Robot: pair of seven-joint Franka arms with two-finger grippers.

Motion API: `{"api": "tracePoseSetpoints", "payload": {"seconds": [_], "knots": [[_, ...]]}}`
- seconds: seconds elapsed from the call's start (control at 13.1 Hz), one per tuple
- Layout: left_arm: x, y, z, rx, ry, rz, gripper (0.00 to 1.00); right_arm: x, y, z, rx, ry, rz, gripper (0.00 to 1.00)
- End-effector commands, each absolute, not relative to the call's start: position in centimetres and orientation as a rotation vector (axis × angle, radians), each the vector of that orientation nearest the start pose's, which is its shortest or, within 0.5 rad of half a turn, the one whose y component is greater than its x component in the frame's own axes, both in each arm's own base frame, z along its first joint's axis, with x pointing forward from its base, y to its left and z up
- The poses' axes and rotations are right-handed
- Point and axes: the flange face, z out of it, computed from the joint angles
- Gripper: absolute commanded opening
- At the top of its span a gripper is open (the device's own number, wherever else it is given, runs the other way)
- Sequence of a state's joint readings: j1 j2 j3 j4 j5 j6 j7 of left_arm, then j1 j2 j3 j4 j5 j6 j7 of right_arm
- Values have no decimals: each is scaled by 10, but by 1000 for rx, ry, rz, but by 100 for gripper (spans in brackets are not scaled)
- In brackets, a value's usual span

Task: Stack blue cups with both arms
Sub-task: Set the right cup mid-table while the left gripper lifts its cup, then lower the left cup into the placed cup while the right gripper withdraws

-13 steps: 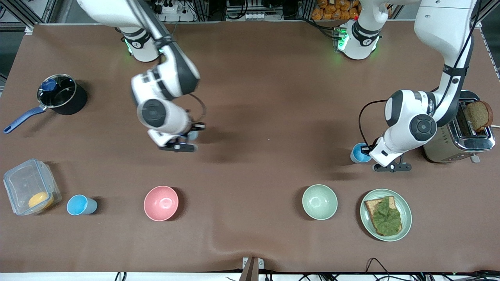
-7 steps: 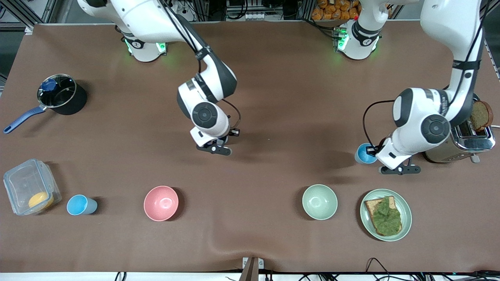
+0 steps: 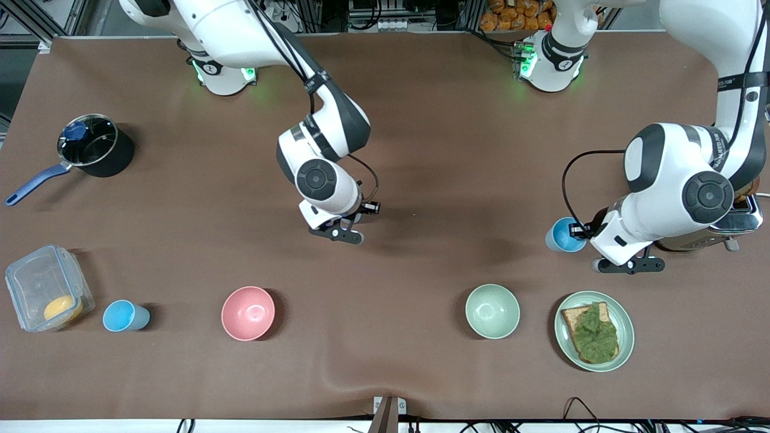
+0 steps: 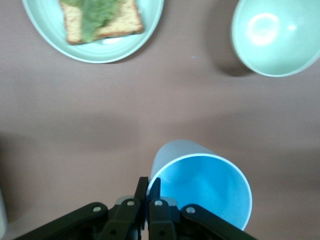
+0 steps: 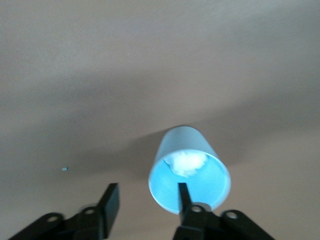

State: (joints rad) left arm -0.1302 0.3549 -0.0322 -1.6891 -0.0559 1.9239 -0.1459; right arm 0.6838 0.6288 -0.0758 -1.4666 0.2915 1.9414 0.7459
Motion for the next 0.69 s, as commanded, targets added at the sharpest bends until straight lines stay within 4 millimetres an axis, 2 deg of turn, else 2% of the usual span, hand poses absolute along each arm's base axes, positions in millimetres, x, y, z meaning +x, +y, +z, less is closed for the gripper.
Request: {"api": "tracePoseSetpoints", "payload": {"seconds": [0.0, 0.08, 0.23, 0.46, 0.61], "knots": [[630, -146, 404, -3238, -129, 215, 0, 581, 373, 366, -2985, 462, 451, 100], [627, -176, 414, -3251, -177, 202, 0, 594, 345, 382, -2970, 505, 445, 100], [615, -226, 429, -3260, -310, 199, 0, 605, 297, 404, -3003, 438, 446, 100], [579, -317, 429, -3240, -456, 251, 0, 621, 204, 432, -3058, 301, 477, 100], [557, -387, 425, -3232, -514, 261, 0, 627, 149, 447, -3097, 200, 482, 100]]}}
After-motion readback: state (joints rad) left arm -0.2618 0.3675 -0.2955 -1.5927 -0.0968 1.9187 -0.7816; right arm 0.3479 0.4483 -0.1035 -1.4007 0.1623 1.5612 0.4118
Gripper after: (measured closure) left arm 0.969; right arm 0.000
